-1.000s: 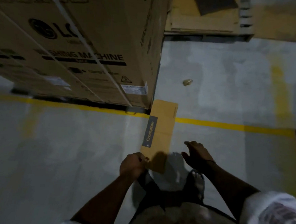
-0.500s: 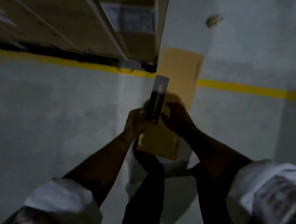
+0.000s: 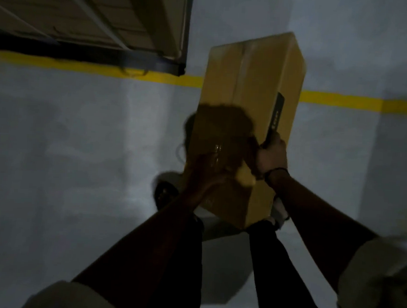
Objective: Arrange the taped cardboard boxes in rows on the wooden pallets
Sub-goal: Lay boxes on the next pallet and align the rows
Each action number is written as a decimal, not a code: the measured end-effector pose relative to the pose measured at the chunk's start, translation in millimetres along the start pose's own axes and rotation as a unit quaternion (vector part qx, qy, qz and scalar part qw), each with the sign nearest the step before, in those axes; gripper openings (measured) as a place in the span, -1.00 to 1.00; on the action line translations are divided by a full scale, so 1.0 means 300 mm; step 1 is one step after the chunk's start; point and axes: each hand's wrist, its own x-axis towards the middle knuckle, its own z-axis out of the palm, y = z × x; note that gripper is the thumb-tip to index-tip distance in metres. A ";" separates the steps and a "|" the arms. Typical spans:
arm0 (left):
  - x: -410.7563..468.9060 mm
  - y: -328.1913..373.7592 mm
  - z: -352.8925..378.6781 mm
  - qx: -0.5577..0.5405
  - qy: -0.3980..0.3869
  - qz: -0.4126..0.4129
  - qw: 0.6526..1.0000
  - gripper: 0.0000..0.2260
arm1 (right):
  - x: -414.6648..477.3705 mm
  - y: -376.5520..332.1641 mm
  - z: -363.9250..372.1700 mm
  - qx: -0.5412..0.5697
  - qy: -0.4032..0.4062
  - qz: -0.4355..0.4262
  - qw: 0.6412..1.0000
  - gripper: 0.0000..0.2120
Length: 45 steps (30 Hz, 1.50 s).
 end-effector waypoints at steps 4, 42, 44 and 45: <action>0.114 0.059 0.004 0.015 0.054 -0.028 0.998 -0.36 | 0.087 0.109 -0.088 0.024 0.044 0.052 0.997 0.05; -1.478 1.288 0.345 0.166 0.140 0.326 0.920 -0.13 | -1.465 0.177 -1.549 -0.155 0.327 -0.097 0.927 -0.24; -1.580 1.328 0.418 0.196 0.130 0.331 0.914 -0.11 | -1.599 0.239 -1.600 -0.167 0.357 -0.093 0.914 -0.25; -1.623 1.345 0.456 0.206 0.125 0.332 0.912 -0.10 | -1.657 0.271 -1.624 -0.171 0.366 -0.088 0.910 -0.25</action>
